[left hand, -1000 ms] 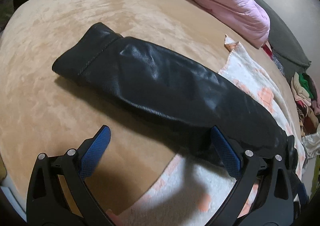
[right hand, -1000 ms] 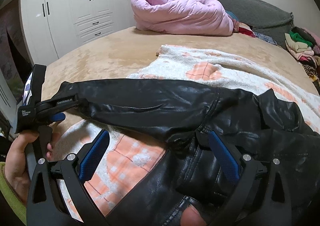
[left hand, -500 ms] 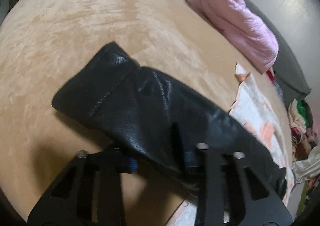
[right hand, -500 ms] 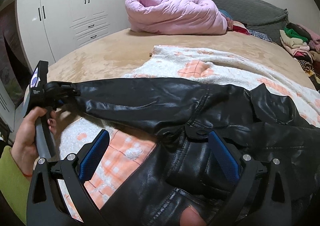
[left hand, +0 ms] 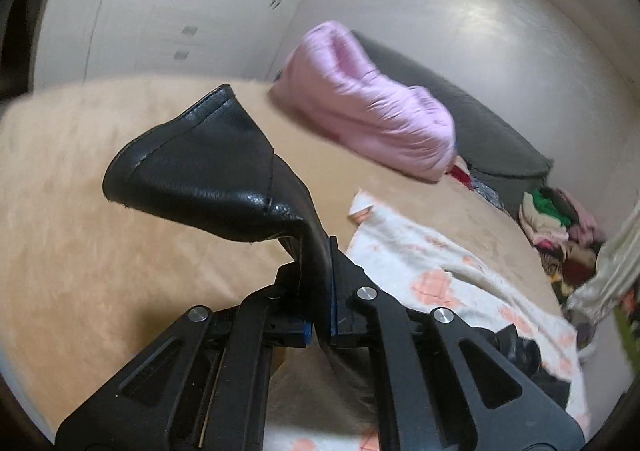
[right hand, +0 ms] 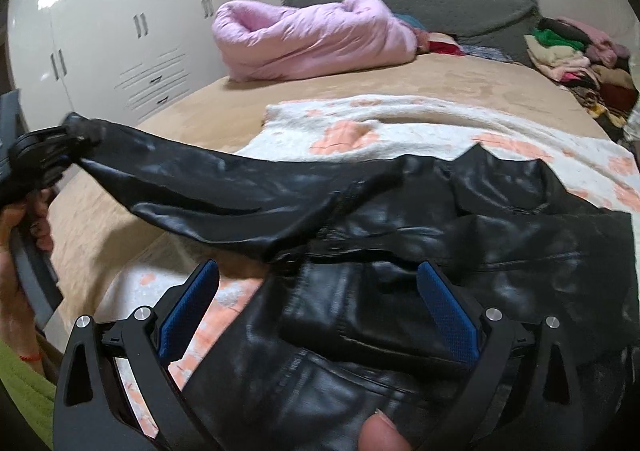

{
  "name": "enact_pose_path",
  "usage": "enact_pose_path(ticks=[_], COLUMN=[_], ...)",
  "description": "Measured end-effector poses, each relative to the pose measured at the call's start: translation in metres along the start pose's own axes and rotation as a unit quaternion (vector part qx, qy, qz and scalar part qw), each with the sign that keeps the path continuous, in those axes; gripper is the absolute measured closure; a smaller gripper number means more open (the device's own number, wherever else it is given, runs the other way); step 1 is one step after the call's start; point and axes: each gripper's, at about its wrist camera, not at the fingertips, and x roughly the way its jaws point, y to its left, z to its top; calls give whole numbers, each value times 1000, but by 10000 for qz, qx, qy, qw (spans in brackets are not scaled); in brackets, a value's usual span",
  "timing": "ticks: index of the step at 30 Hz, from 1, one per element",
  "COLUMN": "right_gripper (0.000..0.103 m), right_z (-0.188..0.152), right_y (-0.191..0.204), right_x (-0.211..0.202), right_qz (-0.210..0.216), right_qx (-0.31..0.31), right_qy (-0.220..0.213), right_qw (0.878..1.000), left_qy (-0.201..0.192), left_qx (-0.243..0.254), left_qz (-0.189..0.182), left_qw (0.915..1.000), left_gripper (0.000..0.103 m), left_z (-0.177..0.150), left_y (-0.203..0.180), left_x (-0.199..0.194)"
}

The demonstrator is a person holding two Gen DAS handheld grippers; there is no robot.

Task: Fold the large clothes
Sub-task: 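Lift the sleeve cuff with the left tool toward the jacket body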

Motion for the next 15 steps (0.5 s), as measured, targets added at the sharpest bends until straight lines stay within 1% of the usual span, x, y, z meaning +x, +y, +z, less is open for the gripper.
enact_pose_path(ticks=[2,5,9,11,15], right_gripper=[4,4,4,4,4], right_z=[-1,-3,-2,-1,-1], right_y=[-11,-31,-52,-58,-74], right_x=[-8,-18,-32,-38,-56], right_qz=[-47,-140,-249,-286,-316], right_qx=[137,375,635,693,857], right_qy=[-44,-103,-141,-198,-328], right_qw=[9999,9991,9976,9970,9953], left_qy=[-83,-134,-110,-63,-14], left_qx=[150,328,398,385,577], left_qz=[-207,-424,-720,-931,-1093], left_qw=[9996,9985,9965,9949,9923], left_gripper=[103,103,103,103,103], left_z=[1,-2,-5,-8,-14], left_y=[-14,-33,-53,-62,-85], left_x=[-11,-22,-29,-36,-45])
